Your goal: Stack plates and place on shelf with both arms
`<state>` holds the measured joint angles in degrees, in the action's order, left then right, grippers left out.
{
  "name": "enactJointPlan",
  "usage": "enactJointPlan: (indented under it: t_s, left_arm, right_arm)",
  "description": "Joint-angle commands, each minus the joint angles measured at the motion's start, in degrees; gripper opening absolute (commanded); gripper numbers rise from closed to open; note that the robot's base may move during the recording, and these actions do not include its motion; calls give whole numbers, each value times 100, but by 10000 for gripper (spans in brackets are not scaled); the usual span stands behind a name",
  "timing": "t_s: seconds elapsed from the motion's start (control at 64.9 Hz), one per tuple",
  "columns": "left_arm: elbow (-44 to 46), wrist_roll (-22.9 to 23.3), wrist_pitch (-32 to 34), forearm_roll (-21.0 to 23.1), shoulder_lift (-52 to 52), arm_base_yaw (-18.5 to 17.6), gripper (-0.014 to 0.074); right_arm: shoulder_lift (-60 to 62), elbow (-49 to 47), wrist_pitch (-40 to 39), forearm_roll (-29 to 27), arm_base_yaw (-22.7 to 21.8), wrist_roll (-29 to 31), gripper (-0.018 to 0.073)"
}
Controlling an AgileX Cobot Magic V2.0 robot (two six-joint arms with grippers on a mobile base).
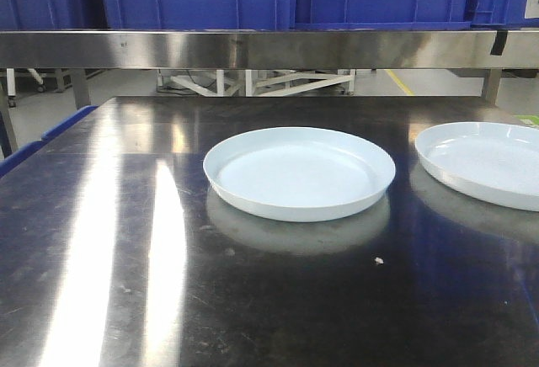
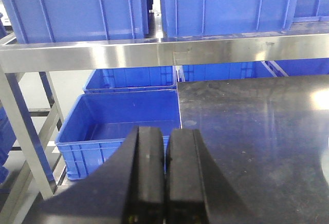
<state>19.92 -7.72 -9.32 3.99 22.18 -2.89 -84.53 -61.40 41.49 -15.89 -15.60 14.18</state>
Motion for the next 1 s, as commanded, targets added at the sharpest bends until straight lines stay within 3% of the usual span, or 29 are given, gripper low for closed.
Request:
enactJointPlan:
  t_s: [0.0,0.231,0.432,0.987]
  left_arm:
    - [172,8,459,15,22,-5,82]
    - [172,8,459,15,22,-5,82]
    - [172,8,459,15,22,-5,82]
    - [172,8,459,15,22,-5,82]
  right_arm:
    - [-233,-581,95,103,-44,74,333]
    - [-1087,-1368,681,362,-45,74,337]
    - [-1459,-1417,615,456,-45,74,451]
    - [-1944,-1417,348,432,86,74,445]
